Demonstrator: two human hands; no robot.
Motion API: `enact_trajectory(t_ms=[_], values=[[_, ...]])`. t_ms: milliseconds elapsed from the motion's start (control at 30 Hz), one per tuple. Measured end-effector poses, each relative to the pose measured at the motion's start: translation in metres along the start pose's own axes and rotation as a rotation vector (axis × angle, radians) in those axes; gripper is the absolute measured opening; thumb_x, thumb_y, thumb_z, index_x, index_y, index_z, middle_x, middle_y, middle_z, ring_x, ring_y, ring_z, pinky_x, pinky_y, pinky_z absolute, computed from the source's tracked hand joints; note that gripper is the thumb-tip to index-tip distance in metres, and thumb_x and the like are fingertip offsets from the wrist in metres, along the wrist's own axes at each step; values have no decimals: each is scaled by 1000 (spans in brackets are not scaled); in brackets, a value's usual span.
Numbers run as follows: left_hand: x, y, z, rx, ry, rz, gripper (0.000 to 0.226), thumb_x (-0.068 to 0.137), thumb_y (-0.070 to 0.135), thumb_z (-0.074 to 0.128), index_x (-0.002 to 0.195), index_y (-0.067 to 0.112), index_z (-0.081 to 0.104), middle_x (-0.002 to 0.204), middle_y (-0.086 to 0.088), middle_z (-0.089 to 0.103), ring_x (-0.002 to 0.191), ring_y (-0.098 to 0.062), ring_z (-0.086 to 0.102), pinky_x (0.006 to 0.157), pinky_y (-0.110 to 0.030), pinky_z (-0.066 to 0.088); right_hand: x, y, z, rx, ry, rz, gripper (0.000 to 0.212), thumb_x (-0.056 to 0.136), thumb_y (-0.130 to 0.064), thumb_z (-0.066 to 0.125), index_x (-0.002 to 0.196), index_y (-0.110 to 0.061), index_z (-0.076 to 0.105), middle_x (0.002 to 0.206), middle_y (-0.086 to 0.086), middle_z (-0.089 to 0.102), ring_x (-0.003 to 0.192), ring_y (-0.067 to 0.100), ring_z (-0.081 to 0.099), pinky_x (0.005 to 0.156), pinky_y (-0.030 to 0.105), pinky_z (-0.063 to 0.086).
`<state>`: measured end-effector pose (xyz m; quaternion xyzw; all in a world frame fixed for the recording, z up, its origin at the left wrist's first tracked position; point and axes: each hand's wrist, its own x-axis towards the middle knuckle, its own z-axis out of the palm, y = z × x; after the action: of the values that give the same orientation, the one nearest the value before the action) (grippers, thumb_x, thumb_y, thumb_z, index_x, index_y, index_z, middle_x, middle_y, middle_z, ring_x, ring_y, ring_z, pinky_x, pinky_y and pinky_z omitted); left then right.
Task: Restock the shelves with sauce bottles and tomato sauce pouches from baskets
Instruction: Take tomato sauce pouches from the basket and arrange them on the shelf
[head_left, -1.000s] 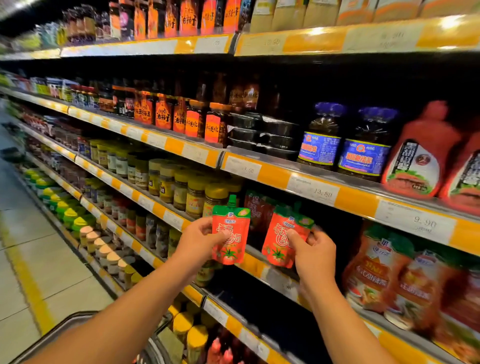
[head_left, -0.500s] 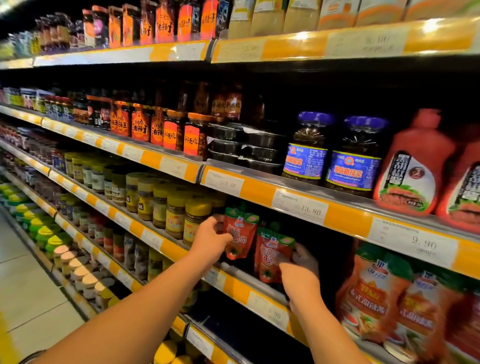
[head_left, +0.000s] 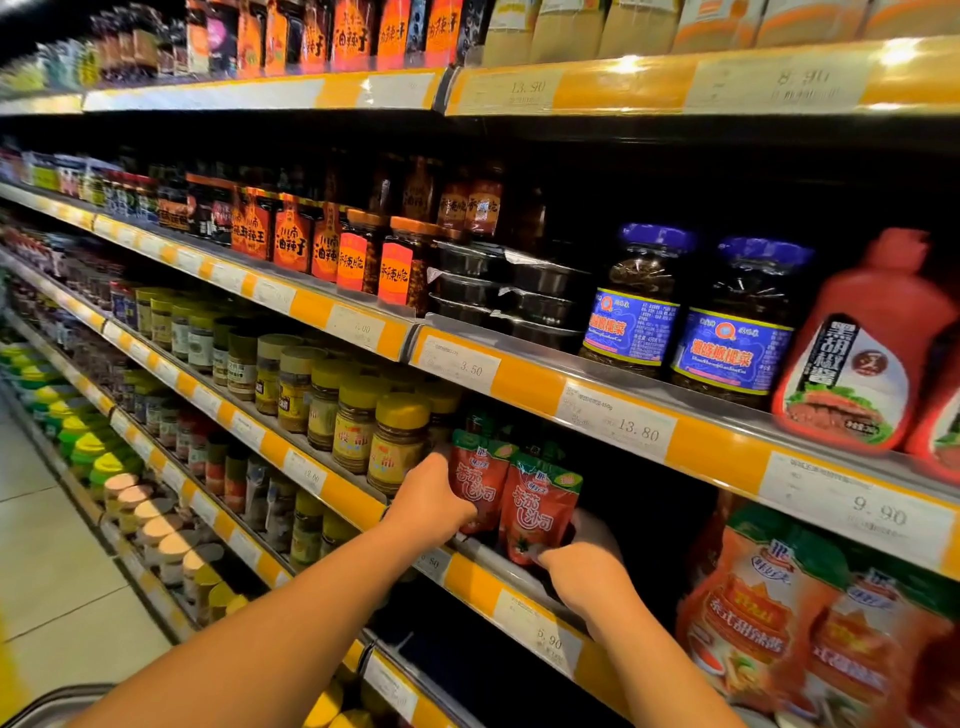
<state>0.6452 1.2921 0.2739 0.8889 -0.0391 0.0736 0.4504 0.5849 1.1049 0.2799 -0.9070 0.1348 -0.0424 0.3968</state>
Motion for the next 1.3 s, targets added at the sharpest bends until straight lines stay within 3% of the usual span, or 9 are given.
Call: enact_trajectory(t_ms=[100,300,500,567,667,733,933,1100,1300], values=[[2,3,0,52,24,-28,37,82,16,79,101,12,48,96,-5,58,82,-19,58,68,-36,54,0,-4,1,18,-16,23,59,84,-19,85,138,-17,59,132,4,68,120,26,64,103,37,50],[11,1,1,108,12,-58,25,87,9,71,87,11,46,90,-10,58,76,-25,53,65,-37,47,6,-9,9,-30,-22,23,49,89,-25,82,134,-18,64,131,2,69,118,25,65,101,36,48],[23,-9,4,216,-22,-60,8,89,7,61,86,6,54,87,-10,60,77,-28,58,77,-45,59,17,-14,14,-145,-46,-7,43,95,-27,74,135,-17,63,134,2,67,122,24,63,102,32,46],[25,-11,6,284,-37,-56,11,91,8,58,101,3,58,94,-11,58,80,-28,55,80,-44,58,21,-15,18,-158,-47,-18,43,96,-25,73,137,-18,61,136,2,66,125,24,61,103,32,45],[29,-12,11,377,-24,-25,51,94,10,55,142,-1,45,120,-17,60,98,-32,60,84,-39,55,27,-13,22,-177,-31,-33,44,97,-25,72,139,-19,61,138,1,65,126,24,60,104,34,45],[29,-12,12,429,-36,-25,53,96,10,53,146,0,41,123,-18,61,98,-32,61,83,-38,56,30,-11,21,-205,-25,-26,41,99,-27,68,139,-19,61,137,1,65,126,24,60,103,33,45],[31,-15,17,500,-25,-26,74,99,15,51,162,7,14,133,-20,58,112,-37,63,85,-44,58,42,2,23,-206,-6,-3,24,96,-37,71,114,-22,70,106,0,71,93,21,64,87,31,51],[35,-18,15,418,-10,20,44,100,27,61,138,10,47,129,-16,63,114,-38,62,86,-45,57,50,11,23,-195,47,-25,15,93,-40,74,89,-29,64,84,-8,67,76,13,61,76,29,51],[34,-17,14,445,-6,39,42,100,37,63,131,11,50,126,-16,64,114,-39,61,87,-44,55,53,12,27,-235,65,-32,22,94,-44,71,83,-29,58,76,-13,58,75,15,59,74,29,48]])
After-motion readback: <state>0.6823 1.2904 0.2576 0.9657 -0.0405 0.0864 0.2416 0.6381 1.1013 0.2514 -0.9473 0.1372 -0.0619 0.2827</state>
